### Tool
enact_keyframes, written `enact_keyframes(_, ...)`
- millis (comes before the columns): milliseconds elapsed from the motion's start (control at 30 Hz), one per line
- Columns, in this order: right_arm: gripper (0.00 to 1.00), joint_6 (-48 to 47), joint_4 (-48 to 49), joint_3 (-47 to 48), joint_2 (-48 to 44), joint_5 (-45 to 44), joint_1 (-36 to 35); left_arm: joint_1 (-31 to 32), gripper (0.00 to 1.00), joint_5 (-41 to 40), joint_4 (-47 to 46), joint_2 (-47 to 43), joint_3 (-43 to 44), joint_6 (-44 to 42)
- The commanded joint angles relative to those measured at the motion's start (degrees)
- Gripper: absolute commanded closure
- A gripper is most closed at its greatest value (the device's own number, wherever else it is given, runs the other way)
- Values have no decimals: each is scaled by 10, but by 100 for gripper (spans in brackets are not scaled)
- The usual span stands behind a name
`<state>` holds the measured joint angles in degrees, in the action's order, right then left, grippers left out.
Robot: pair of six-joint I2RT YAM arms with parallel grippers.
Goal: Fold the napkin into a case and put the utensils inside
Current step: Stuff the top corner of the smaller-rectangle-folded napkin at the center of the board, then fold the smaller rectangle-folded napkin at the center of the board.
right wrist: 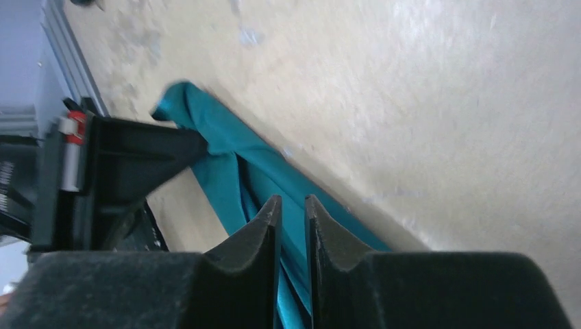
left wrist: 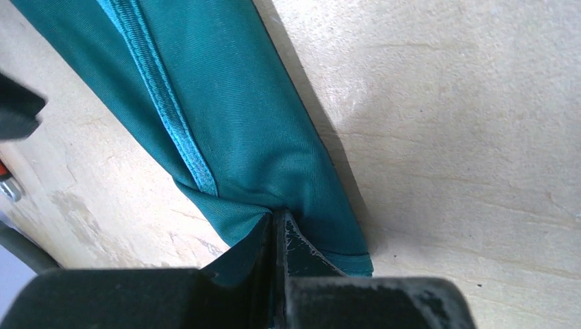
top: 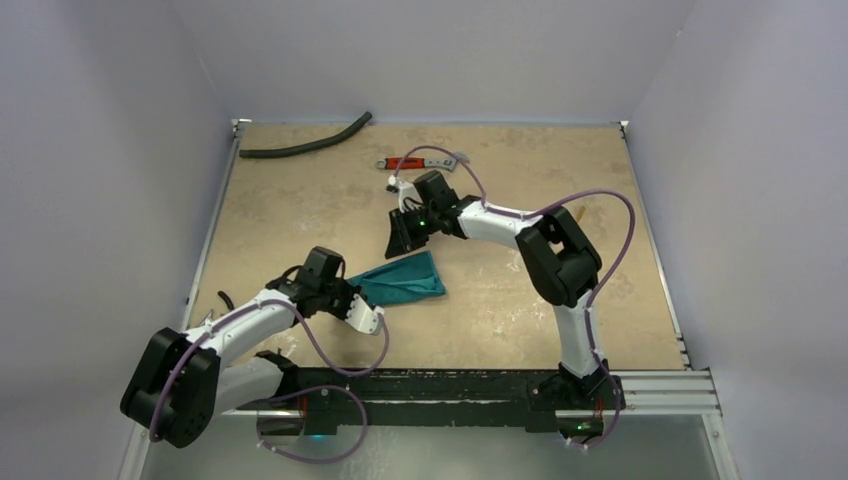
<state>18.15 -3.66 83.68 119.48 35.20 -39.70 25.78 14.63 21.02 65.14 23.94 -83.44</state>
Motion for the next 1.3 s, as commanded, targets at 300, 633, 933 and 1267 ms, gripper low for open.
enact_keyframes(300,91,12,88,-218,-80,-44,26,-3,100,-45,144,54,11,-41)
enact_keyframes(633,92,44,157,-326,-149,-30,28,-3,100,-40,129,64,20,-74)
enact_keyframes(933,1,-87,174,-363,-343,-92,-3,-3,100,-58,132,59,0,-150)
enact_keyframes(1267,1,-348,101,-363,-368,-161,-90,-33,100,-67,116,24,-31,-228)
